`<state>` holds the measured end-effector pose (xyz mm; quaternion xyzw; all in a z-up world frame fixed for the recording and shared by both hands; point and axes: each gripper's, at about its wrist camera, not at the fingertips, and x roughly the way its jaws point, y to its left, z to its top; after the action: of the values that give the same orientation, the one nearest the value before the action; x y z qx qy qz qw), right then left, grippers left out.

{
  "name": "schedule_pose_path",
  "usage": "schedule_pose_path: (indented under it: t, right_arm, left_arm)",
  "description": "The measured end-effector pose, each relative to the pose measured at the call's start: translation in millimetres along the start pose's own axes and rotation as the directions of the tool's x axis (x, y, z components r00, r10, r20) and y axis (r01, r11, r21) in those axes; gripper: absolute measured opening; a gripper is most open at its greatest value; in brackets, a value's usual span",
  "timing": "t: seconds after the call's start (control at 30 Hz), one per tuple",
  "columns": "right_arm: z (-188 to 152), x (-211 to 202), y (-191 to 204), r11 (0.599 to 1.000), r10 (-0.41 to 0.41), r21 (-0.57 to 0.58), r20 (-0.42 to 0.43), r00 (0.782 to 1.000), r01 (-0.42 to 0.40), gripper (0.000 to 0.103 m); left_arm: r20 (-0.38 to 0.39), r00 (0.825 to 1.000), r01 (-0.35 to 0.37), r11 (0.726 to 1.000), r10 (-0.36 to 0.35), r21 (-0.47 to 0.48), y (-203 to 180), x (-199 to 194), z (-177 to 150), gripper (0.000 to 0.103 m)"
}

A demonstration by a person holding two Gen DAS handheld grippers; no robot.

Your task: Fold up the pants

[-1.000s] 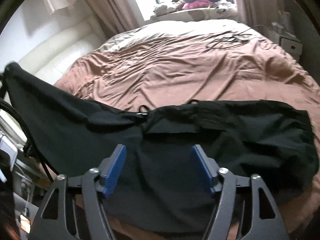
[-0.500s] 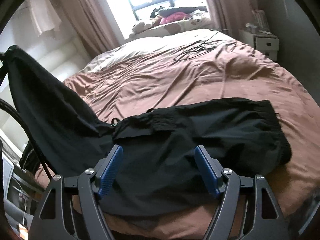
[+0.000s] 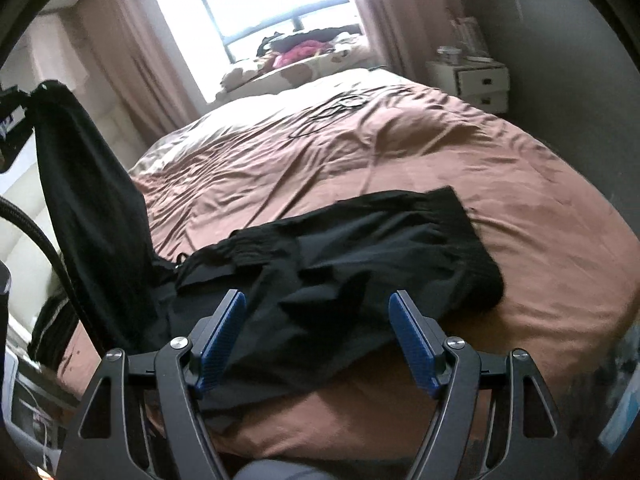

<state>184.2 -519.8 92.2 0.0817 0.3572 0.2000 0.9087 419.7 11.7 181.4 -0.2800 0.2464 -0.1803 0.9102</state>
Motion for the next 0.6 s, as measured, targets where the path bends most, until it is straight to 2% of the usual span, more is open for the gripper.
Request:
schedule_pose_path:
  t: [0.3,0.6]
  right_arm:
    - [-22,-25,-53,0.988,-0.038,0.152,0.019,0.999,0.035,0.073]
    - [-44,-38,-91,0.963,-0.054,0.266,0.003,0.999,0.051,0.073]
  left_arm:
    - [-0.136,0.988,0.07,0.997,-0.072,-0.014,-17,82,-38,0.003]
    - [-0.291,0.946,0.139,0.99,-0.141,-0.026,-40,152,-97,0.003]
